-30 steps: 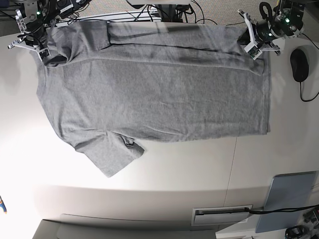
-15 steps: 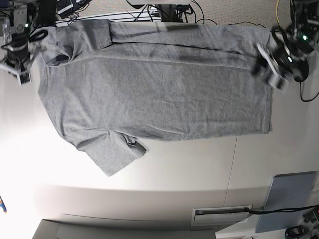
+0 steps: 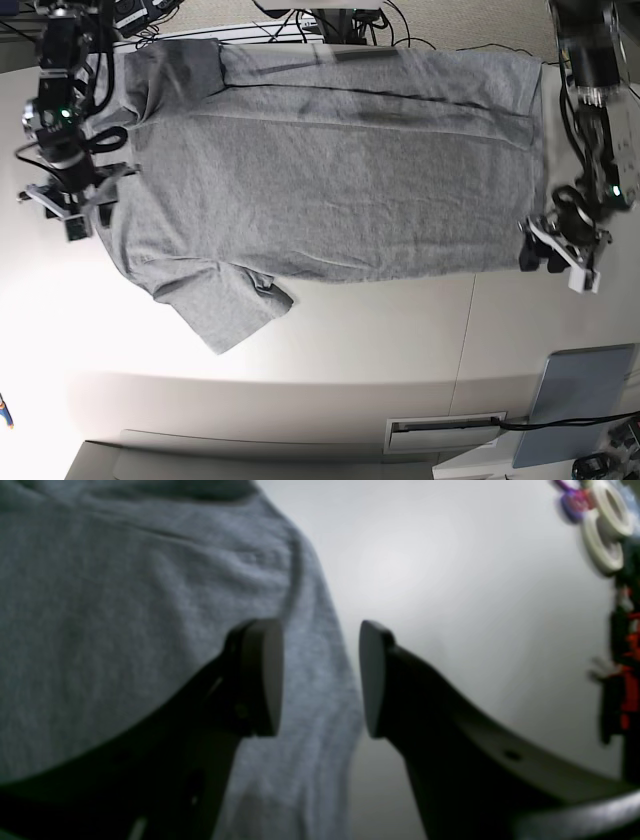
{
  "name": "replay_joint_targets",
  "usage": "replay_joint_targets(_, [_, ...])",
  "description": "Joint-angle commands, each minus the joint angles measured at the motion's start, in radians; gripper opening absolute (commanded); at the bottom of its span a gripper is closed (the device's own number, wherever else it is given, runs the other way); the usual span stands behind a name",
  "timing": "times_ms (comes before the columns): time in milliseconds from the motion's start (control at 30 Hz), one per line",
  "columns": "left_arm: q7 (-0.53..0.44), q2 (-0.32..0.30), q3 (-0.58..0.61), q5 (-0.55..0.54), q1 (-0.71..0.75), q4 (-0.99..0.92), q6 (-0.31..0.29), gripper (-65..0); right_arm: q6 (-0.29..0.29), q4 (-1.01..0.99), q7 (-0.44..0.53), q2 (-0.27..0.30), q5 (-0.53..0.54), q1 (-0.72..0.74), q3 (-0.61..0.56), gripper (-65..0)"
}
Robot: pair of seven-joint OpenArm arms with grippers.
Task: Fold the T-shirt properly
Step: 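Grasp the shirt's hem corners with both grippers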
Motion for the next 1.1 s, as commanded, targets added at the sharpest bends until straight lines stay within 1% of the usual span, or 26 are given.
replay_joint_targets(0, [-0.010, -0.023, -0.006, -0.006, -0.048, -0.040, -0.003, -31.1, -0.007, -0.010, 0.016, 0.010, -0.008, 0.023, -0.013, -39.9])
replay_joint_targets(33, [-0.010, -0.023, -0.006, -0.003, -0.080, -0.093, -0.009, -31.1, -0.007, -0.035, 0.016, 0.005, -0.008, 0.039, -0.032, -39.9])
replay_joint_targets(133, [-0.003, -0.023, -0.006, 0.024, -0.155, -0.227, -0.055, -31.1, -0.007, -0.109, 0.002, -0.014, -0.008, 0.094, -0.074, -39.9])
replay_joint_targets(233, [-0.003, -0.023, -0.006, 0.063, -0.200, -0.318, -0.055, -31.1, -0.007, -0.165, -0.034, -0.022, -0.007, 0.147, -0.103, -39.9])
replay_joint_targets(300, [-0.004, -0.023, -0.006, 0.063, -0.212, -0.359, -0.056, -31.1, -0.007, -0.182, -0.049, -0.022, -0.007, 0.176, -0.119, -39.9])
replay_joint_targets(400, [0.001, -0.015, -0.006, 0.064, -0.213, -0.397, -0.061, -31.1, -0.007, -0.182, -0.055, -0.022, -0.007, 0.200, -0.125, -39.9])
replay_joint_targets(533, [0.018, 0.004, -0.006, 0.060, -0.213, -0.413, -0.105, -31.1, -0.006, -0.182, -0.050, -0.022, -0.007, 0.213, -0.125, -39.9])
replay_joint_targets(667, [0.024, 0.024, -0.006, 0.051, -0.214, -0.413, -0.109, -31.1, -0.006, -0.182, -0.010, -0.021, -0.012, 0.212, -0.125, -39.9])
replay_joint_targets(733, [0.046, 0.031, -0.006, 0.042, -0.213, -0.413, -0.117, -31.8, -0.006, -0.182, 0.002, -0.021, -0.020, 0.212, -0.123, -39.9])
replay_joint_targets(800, [0.066, 0.036, -0.006, 0.042, -0.214, -0.413, -0.117, -35.3, -0.006, -0.182, 0.014, -0.021, -0.028, 0.212, -0.123, -39.9])
replay_joint_targets(867, [0.068, 0.036, -0.006, 0.042, -0.213, -0.413, -0.117, -40.6, -0.006, -0.182, 0.038, -0.019, -0.031, 0.212, -0.123, -39.9])
replay_joint_targets(900, [0.068, 0.035, -0.006, 0.042, -0.213, -0.413, -0.117, -44.3, -0.005, -0.182, 0.043, -0.019, -0.035, 0.216, -0.123, -39.9])
replay_joint_targets(933, [0.068, 0.035, -0.006, 0.044, -0.213, -0.413, -0.117, -49.4, -0.004, -0.183, 0.039, -0.019, -0.037, 0.224, -0.123, -39.9])
replay_joint_targets(1000, [0.068, 0.036, -0.006, 0.045, -0.213, -0.413, -0.117, -62.2, 0.008, -0.205, 0.032, -0.019, -0.037, 0.259, -0.123, -39.9])
replay_joint_targets(1033, [0.068, 0.036, -0.006, 0.046, -0.214, -0.413, -0.117, -65.0, 0.024, -0.229, 0.031, -0.019, -0.037, 0.286, -0.124, -39.9])
replay_joint_targets(1067, [0.068, 0.035, -0.006, 0.046, -0.213, -0.413, -0.117, -65.0, 0.039, -0.261, 0.029, -0.019, -0.034, 0.318, -0.124, -39.9])
